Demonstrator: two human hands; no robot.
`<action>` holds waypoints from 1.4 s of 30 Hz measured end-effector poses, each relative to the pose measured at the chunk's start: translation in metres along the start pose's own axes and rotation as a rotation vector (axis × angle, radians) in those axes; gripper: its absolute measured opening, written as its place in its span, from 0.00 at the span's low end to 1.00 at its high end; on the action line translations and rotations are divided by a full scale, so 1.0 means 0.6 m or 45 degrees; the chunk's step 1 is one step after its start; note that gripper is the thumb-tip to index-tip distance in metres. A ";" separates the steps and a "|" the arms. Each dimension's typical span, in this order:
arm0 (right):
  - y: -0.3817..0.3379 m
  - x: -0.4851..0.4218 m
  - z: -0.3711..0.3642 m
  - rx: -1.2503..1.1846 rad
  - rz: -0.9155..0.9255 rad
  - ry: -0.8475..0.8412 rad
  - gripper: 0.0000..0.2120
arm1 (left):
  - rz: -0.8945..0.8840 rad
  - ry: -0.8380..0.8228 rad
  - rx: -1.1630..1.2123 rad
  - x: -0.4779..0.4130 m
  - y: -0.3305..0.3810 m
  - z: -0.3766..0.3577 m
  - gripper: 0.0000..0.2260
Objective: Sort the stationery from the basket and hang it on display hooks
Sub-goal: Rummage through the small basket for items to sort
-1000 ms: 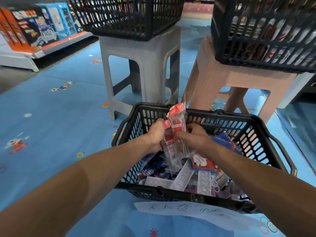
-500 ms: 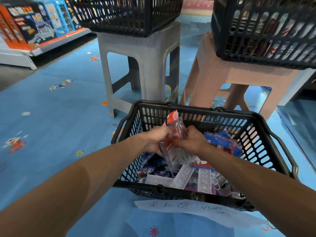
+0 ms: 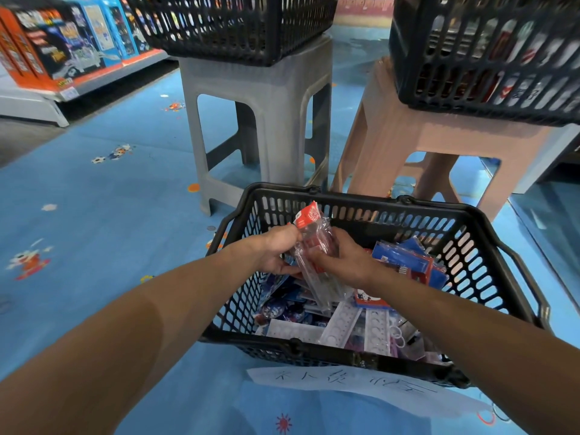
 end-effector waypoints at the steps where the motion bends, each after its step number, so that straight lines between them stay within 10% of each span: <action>1: 0.003 -0.002 -0.006 -0.018 -0.004 -0.030 0.31 | 0.009 -0.002 0.016 0.000 -0.001 -0.001 0.08; 9: 0.024 -0.027 -0.002 0.357 -0.009 0.027 0.61 | 0.124 -0.051 0.148 0.012 -0.006 -0.018 0.13; 15: 0.010 -0.018 0.043 0.193 -0.074 0.215 0.53 | 0.057 -0.191 0.219 0.013 0.009 -0.015 0.31; 22: -0.017 -0.016 0.038 -0.419 0.078 0.194 0.16 | -0.230 -0.337 0.445 0.025 0.047 -0.074 0.33; 34: 0.010 -0.036 0.032 -0.380 -0.087 0.357 0.43 | -0.205 -0.409 0.635 0.011 0.054 -0.095 0.20; 42: 0.029 -0.079 0.009 -0.566 -0.169 0.173 0.41 | -0.185 -0.463 0.322 0.026 0.048 -0.082 0.22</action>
Point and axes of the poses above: each hand's wrist, its own x-axis away from the middle knuckle, its own z-axis out of the back of the hand, y = z × x, the point moved 9 cm from there along -x, towards the middle knuckle, and after that the axes turned 8 degrees about -x, right-handed, at the moved point
